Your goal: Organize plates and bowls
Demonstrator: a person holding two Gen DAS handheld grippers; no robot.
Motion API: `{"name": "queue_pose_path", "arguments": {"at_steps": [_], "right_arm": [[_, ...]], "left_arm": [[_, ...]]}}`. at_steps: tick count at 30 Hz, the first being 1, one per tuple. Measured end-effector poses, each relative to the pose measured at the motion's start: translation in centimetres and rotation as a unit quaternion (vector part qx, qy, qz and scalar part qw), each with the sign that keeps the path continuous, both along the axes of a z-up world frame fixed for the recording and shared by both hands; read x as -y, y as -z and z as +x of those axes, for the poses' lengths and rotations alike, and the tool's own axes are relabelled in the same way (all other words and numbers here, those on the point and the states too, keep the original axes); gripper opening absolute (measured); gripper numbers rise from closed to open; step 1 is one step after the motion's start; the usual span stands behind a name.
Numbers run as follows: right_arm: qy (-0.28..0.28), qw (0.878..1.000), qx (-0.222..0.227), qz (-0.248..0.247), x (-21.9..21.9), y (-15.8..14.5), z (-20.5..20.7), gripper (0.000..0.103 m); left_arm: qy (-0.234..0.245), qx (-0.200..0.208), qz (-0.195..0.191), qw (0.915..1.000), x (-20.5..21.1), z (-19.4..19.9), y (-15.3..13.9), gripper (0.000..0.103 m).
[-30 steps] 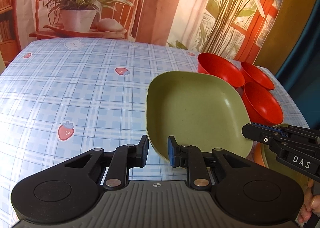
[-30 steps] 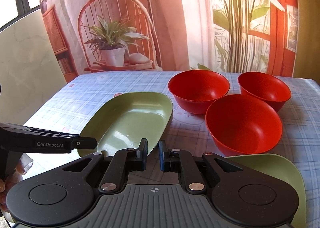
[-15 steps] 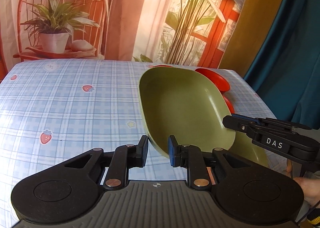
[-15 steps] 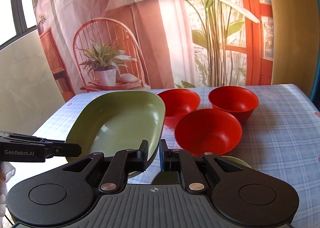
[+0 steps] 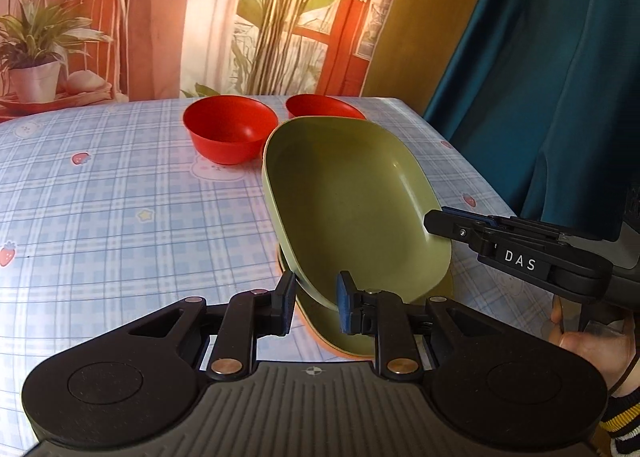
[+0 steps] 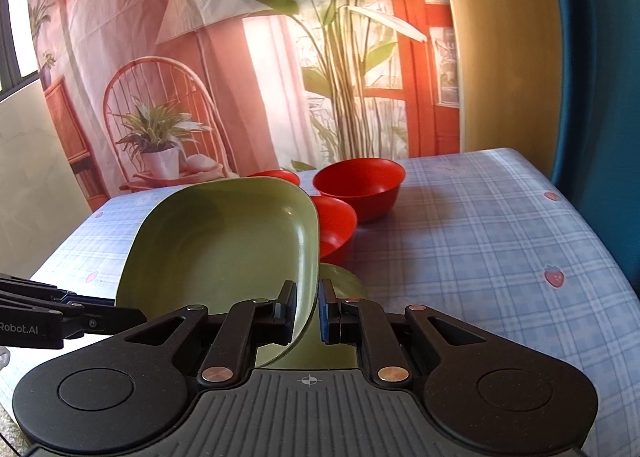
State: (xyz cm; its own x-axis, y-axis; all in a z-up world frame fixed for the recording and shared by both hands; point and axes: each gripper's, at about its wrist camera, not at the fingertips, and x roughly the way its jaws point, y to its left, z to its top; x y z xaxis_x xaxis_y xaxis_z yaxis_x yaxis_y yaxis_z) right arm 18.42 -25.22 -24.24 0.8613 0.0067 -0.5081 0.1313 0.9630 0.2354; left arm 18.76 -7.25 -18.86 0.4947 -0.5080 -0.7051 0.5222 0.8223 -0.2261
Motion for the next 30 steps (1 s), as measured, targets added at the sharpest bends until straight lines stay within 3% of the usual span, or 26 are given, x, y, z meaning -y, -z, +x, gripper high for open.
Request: {"name": "queue_pose_path", "arguments": {"at_steps": [12,25,27,30], "right_arm": [[0.026,0.999,-0.016,0.027,2.1,2.4,-2.0,0.012],[0.025,0.999,-0.026,0.034,1.5,3.3,-2.2,0.012],[0.025,0.999,-0.026,0.034,1.6,3.3,-2.2,0.013],[0.03,0.999,-0.027,0.034,1.6,3.3,-2.2,0.015]], "left_arm": [[0.019,-0.037,0.023,0.9989,1.4,-0.4,2.7,0.023],[0.008,-0.06,0.014,0.9981,0.7,0.3,3.6,0.024],[0.006,-0.061,0.011,0.998,0.7,0.6,3.7,0.025],[0.005,-0.055,0.009,0.9984,0.5,0.5,3.4,0.035]]}}
